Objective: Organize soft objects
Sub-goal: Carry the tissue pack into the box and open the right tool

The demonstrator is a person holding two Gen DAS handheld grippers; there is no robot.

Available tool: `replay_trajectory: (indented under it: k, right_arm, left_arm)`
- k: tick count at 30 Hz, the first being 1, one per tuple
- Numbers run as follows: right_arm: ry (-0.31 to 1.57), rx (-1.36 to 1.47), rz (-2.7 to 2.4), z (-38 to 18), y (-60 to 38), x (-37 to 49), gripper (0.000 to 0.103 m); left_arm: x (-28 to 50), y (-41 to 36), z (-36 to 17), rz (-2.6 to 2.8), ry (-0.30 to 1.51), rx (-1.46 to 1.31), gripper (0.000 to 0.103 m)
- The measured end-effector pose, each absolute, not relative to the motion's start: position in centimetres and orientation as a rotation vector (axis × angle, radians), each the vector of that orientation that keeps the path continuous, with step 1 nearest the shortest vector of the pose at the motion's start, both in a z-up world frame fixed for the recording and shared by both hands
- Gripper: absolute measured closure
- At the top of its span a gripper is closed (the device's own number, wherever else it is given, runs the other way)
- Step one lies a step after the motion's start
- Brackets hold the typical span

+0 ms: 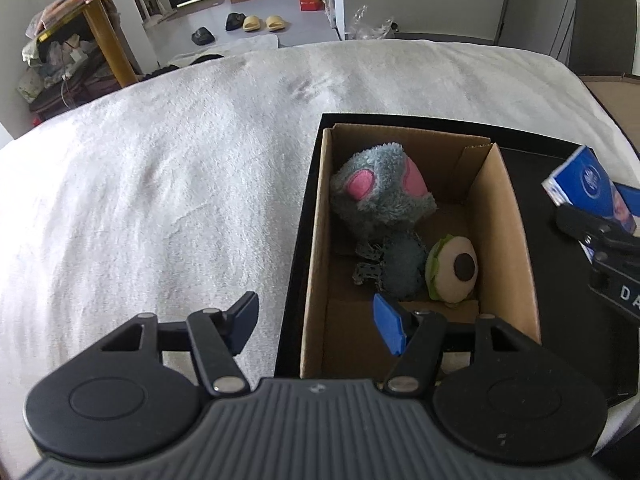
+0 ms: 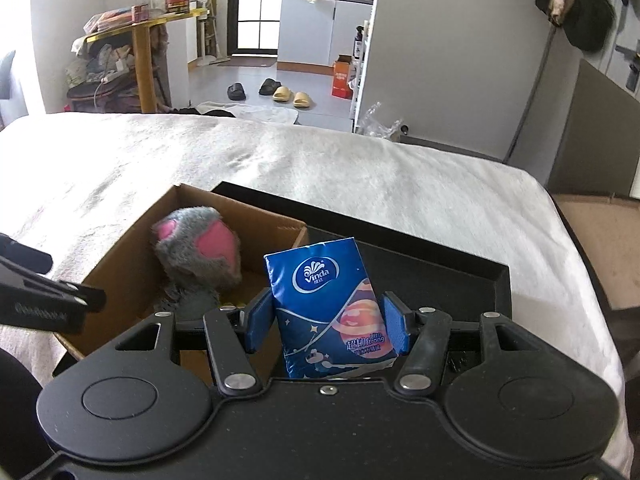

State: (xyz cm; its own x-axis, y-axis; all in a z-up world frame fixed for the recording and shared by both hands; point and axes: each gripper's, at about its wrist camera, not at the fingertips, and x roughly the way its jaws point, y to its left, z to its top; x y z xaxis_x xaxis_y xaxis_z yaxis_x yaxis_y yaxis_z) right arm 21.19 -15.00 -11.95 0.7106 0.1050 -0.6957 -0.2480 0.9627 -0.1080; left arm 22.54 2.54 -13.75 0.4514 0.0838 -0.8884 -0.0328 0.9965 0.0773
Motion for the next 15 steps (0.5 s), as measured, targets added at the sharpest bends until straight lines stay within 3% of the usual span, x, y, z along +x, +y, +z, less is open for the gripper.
replay_trajectory:
  k: [15]
  right_arm:
    - [0.71, -0.289, 0.247, -11.2, -9.7, 23.9, 0.044]
  left_arm:
    - [23.1, 4.5, -14.9, 0.041, 1.116, -0.036, 0.047]
